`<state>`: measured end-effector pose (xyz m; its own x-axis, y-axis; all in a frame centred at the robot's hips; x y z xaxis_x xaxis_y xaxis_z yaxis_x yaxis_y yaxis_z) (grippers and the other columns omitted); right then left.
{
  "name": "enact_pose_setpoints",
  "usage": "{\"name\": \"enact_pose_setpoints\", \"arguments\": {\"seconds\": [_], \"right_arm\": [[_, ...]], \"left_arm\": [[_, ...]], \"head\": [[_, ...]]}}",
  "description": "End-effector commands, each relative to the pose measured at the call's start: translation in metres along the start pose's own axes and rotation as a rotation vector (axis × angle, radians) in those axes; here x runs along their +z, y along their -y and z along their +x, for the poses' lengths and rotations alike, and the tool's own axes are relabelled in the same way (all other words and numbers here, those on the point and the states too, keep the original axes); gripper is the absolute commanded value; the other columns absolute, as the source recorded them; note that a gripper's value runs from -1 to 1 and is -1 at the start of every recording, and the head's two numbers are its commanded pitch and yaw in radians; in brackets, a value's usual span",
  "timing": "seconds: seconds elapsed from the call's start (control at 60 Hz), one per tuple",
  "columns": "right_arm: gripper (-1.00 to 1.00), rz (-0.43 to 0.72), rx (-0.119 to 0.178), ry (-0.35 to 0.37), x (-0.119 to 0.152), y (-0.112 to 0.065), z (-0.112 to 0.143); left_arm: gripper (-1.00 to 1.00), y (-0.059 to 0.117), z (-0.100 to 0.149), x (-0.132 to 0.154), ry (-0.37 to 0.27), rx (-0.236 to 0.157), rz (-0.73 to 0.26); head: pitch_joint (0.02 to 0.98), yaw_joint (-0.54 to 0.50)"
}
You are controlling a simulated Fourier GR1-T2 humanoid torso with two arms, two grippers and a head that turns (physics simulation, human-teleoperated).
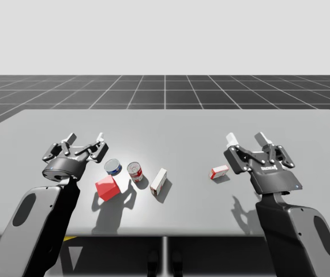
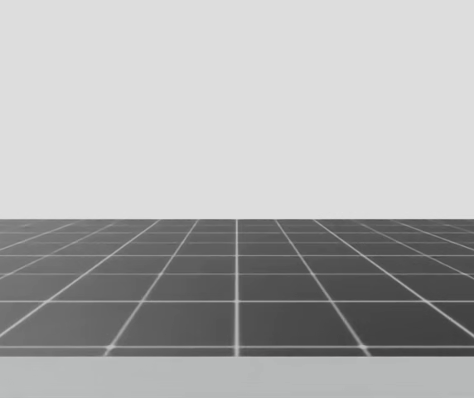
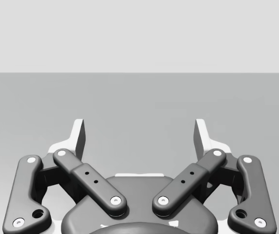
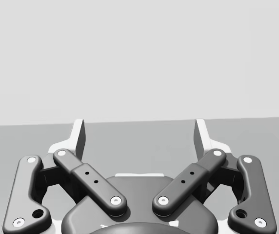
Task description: Find the red cube and pick it up.
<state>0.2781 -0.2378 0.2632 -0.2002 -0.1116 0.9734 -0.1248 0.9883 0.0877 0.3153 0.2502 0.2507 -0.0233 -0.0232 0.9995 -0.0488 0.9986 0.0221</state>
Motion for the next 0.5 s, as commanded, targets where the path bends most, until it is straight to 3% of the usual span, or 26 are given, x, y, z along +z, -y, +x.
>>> {"name": "enact_pose_setpoints", "arguments": {"seconds": [0.017,0.083,0.217,0.5], "right_arm": [[-1.00,-0.059,0.020,0.017,0.0015,0.0000,-0.0009],[-1.00,-0.004,0.007,0.000,0.0019,-0.0019,-0.0003],[-1.00,-0.018,0.019,0.005,0.0009,-0.0016,0.0001],[-1.00,-0.031,0.028,0.001,-0.0005,0.0000,-0.0012]], "left_arm": [[-1.00,0.0005,0.0003,0.0005,0.000,-0.001,-0.002],[-1.00,0.0005,0.0008,0.0009,0.002,0.004,-0.009],[-1.00,0.0001,0.0016,0.0014,0.003,0.006,-0.007],[-1.00,-0.0008,0.0018,0.0015,0.001,0.012,-0.013]], "head": [[0.092,0.00],[0.095,0.00],[0.144,-0.01],[0.459,0.00]]}}
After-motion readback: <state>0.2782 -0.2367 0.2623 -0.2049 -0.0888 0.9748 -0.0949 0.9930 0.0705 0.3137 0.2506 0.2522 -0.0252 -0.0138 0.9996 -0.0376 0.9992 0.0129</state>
